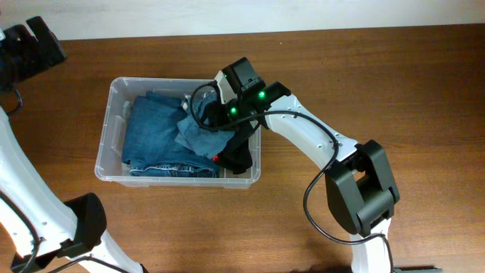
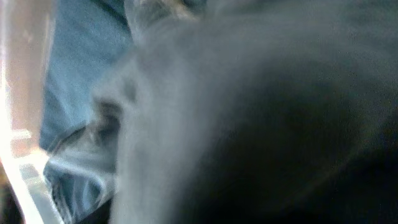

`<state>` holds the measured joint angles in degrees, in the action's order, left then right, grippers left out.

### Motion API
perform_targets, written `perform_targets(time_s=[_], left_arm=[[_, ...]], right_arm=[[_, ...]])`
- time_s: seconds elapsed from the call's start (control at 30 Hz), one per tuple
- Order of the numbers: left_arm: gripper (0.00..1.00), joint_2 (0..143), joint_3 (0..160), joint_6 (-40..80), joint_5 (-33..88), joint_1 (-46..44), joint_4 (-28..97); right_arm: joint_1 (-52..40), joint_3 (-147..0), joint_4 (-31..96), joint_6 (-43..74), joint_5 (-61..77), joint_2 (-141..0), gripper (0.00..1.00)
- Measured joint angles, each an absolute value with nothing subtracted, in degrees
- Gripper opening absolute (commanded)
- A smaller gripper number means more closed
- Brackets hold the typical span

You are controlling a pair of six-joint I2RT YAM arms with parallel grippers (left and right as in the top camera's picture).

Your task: Pack container

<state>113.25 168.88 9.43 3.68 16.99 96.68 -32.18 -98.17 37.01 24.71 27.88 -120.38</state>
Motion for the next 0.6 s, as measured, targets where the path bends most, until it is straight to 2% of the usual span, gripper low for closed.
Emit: perform_targets(time_s=[0.13,0.23,0.3,0.37,0.4,0.47,0.6], left_arm=[[0.99,113.3,168.9,9.4,3.7,17.0,96.7],[1.00,113.3,168.9,9.4,3.7,17.0,96.7],[0.99,113.3,168.9,9.4,3.7,17.0,96.7],[0.99,113.3,168.9,9.4,3.7,17.0,96.7],[0.99,113.3,168.9,9.4,3.7,17.0,96.7],[0.99,113.3,168.9,9.4,3.7,17.0,96.7],[0.99,113.3,168.9,9.4,3.7,17.0,96.7]], right_arm=[[-32.4,-102.7,46.9,21.2,21.8,-119.6,0.65],[-32.4,-110.9,57.8,18.5,13.5,-118.3,0.65],[-32.4,-115.6,60.4,16.8,10.4,-117.5,0.65],[-32.3,-121.3,61.2,14.9,7.9,-116.4,0.50],[-32.3,-122.4,60.3,14.4,7.4,-115.7,0.35],[-32.4,-123.7,56.5,13.4,6.8,-114.5,0.23],[-34.3,-123.3,54.4,13.2,6.4,-116.0,0.19]])
